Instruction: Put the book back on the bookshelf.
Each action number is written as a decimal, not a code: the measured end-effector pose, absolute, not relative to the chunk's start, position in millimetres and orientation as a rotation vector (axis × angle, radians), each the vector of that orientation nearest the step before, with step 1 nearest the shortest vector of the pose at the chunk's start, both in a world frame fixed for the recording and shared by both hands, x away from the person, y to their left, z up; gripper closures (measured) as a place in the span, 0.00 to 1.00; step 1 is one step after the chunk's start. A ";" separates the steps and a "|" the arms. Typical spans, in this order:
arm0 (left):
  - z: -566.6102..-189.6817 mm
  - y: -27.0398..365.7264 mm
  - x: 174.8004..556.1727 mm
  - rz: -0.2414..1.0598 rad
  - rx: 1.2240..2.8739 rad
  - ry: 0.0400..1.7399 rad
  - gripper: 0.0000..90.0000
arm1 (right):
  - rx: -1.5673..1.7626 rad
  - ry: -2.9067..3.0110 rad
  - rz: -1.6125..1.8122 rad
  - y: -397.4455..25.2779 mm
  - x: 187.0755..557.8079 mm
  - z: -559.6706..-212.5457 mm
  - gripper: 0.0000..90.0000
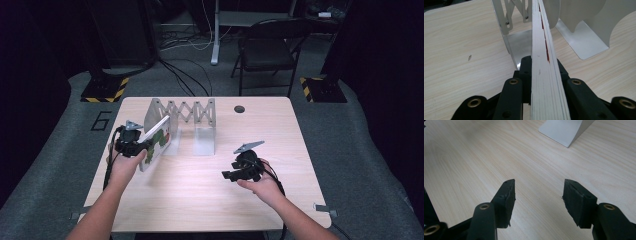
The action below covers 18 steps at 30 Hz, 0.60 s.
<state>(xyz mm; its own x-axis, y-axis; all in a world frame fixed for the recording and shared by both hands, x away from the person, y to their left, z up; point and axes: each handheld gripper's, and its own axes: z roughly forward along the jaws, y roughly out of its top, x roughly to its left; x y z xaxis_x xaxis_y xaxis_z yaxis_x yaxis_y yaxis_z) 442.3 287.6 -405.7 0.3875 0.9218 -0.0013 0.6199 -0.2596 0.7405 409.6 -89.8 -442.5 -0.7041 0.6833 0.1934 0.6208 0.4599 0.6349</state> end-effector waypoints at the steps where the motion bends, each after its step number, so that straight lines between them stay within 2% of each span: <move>1: -406.5 287.0 442.8 0.583 1.982 1.321 0.84 | 1.177 2.607 1.075 -90.0 408.9 -442.4 0.48; 18: -415.2 277.4 448.0 0.624 1.954 1.362 0.84 | 1.161 2.610 1.081 -90.6 409.0 -444.4 0.48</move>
<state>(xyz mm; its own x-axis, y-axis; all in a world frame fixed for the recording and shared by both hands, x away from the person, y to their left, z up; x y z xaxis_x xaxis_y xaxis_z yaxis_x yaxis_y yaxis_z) 448.0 277.4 -415.2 0.3419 0.9397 0.0105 0.6211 -0.2343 0.7479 409.0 -90.6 -444.4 -0.7077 0.6794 0.1941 0.6178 0.4616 0.6366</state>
